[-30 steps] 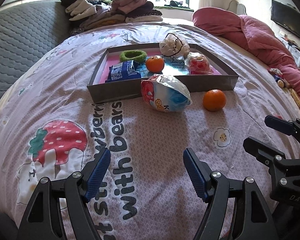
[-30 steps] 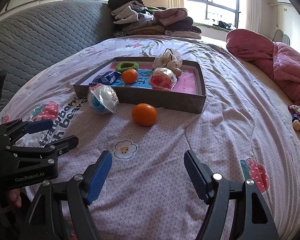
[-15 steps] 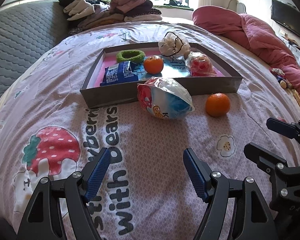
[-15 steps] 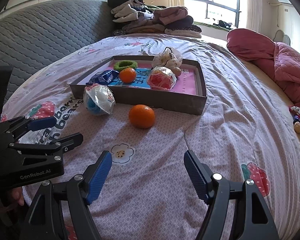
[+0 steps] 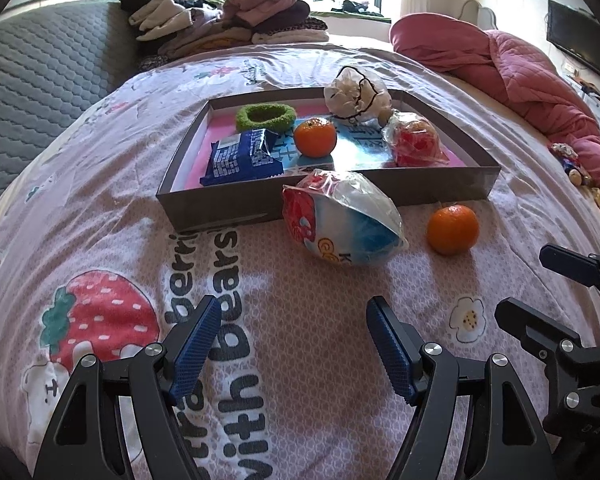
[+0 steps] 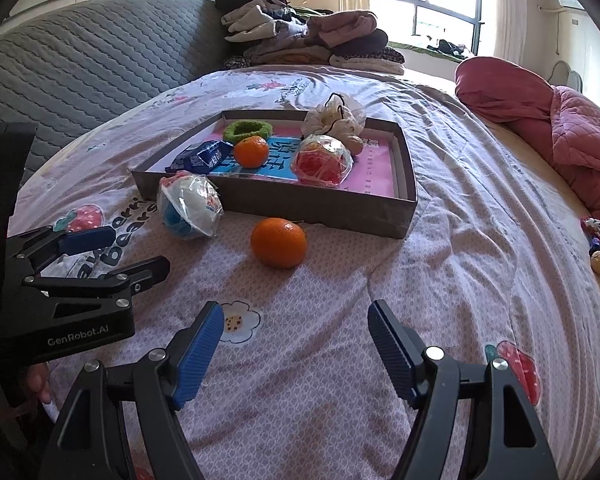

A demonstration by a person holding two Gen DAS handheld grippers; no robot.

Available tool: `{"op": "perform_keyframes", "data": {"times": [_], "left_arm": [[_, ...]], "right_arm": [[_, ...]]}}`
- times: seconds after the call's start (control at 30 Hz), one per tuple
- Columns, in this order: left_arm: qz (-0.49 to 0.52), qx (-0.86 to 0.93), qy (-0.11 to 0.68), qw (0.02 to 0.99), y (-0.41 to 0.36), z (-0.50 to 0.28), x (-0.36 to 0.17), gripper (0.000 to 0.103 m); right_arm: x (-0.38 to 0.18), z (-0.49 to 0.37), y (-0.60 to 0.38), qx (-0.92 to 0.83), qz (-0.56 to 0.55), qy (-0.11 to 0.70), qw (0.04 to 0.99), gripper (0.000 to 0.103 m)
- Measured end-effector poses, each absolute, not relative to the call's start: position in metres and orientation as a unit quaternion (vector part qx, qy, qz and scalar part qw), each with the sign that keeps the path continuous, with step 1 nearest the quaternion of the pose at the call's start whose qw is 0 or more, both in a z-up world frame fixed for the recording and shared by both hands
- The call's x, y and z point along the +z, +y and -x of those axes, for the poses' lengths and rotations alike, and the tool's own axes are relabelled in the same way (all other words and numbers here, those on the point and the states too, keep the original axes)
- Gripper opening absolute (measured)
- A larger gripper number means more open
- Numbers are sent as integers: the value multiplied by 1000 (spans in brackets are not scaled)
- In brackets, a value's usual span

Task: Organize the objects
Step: 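Move the left tool to the wrapped egg toy while the right tool approaches the orange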

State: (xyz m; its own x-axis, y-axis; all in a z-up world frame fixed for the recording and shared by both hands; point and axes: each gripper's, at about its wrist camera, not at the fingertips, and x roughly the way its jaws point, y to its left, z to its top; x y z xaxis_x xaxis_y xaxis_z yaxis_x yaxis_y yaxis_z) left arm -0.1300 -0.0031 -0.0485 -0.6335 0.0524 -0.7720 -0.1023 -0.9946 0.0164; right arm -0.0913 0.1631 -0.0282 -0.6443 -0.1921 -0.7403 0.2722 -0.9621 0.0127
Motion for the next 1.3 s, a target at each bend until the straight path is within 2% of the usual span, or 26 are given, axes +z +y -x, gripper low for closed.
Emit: {"op": "perform_keyframes", "data": {"times": [1.3], "left_arm": [[411,910,29,39,-4,172,-44,76]], "right_arm": [[-36,129,168,-899,-416,42,129,74]]}}
